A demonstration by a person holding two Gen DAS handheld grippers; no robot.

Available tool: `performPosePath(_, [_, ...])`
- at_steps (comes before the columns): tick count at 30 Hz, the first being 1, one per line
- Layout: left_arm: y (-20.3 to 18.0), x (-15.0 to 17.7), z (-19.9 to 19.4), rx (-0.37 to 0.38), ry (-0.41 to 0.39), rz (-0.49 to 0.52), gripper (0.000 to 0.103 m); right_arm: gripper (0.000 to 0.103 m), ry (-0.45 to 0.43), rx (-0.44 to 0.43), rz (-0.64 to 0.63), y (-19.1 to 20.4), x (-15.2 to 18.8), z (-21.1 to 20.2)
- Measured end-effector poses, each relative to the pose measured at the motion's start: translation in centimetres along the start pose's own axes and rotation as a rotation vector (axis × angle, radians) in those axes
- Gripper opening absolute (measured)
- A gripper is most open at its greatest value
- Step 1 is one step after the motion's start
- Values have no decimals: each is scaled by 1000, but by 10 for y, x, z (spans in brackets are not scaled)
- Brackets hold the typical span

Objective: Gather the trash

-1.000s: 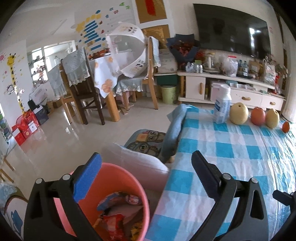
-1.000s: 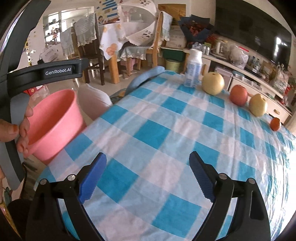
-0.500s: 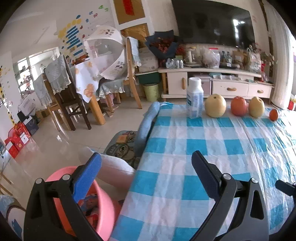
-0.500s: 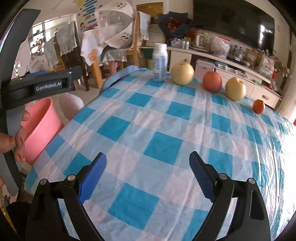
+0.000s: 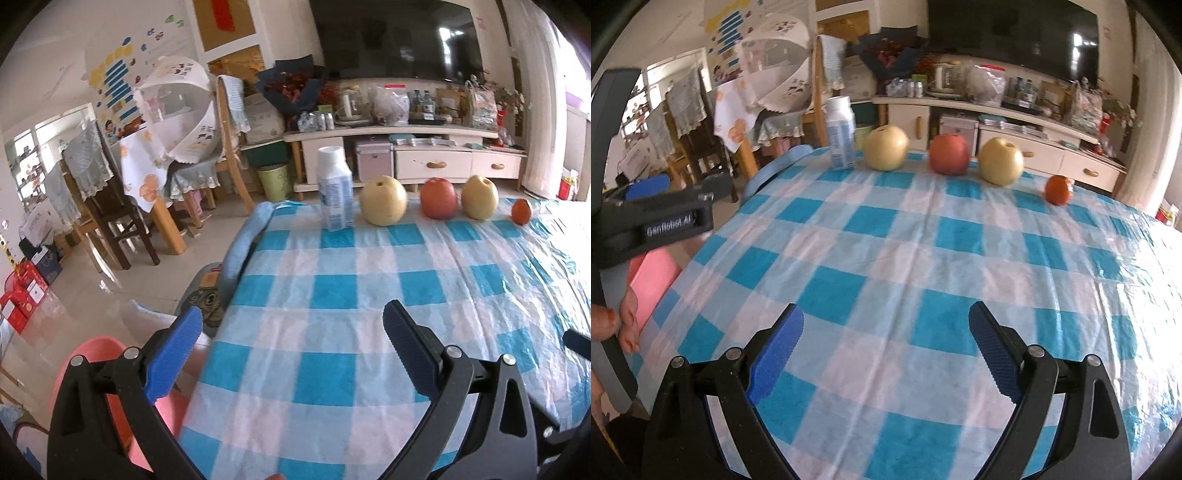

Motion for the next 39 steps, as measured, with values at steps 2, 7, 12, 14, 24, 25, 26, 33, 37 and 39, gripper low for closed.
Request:
performPosePath(2, [-11, 1, 1, 6, 3, 14, 99, 90, -6, 16, 10, -9, 0, -2])
performPosePath(7, [-29, 1, 3, 41, 12, 1, 99, 90, -25, 55, 28, -29, 0, -8])
performPosePath(12, [-52, -1, -3, 103, -13, -19, 99, 90, -55, 69, 71, -51, -2, -17])
performPosePath(14, [-63, -3, -8, 128, -27, -18, 99, 90, -66, 71, 85, -58, -2, -21])
performPosePath(24, [-107, -6, -29, 237, -64, -11, 99, 93, -140, 121, 119, -88, -5, -43])
performPosePath(25, [-110, -6, -31, 262, -70, -14, 99, 93, -145, 123, 119, -90, -5, -44])
performPosePath(26, [-113, -7, -33, 280, -77, -18, 99, 93, -152, 125, 120, -92, -5, -46])
performPosePath(33, [-124, -5, -35, 292, -74, -2, 99, 93, -168, 129, 140, -104, -6, -52])
performPosePath(37, [-127, -5, -37, 295, -76, 3, 99, 93, -170, 129, 145, -107, -6, -53])
performPosePath(39, [-128, -4, -37, 293, -78, 7, 99, 93, -170, 132, 142, -108, -6, -53])
Point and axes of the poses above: each gripper's, at about its wrist camera, not at the fingertips, and z roughly the way its jaws point, y to its left, x to its underside, the point moved 7 cm from there along z, roughly the way its jaws point, and after that the axes turned 7 degrees about y, right-handed, at the moved point
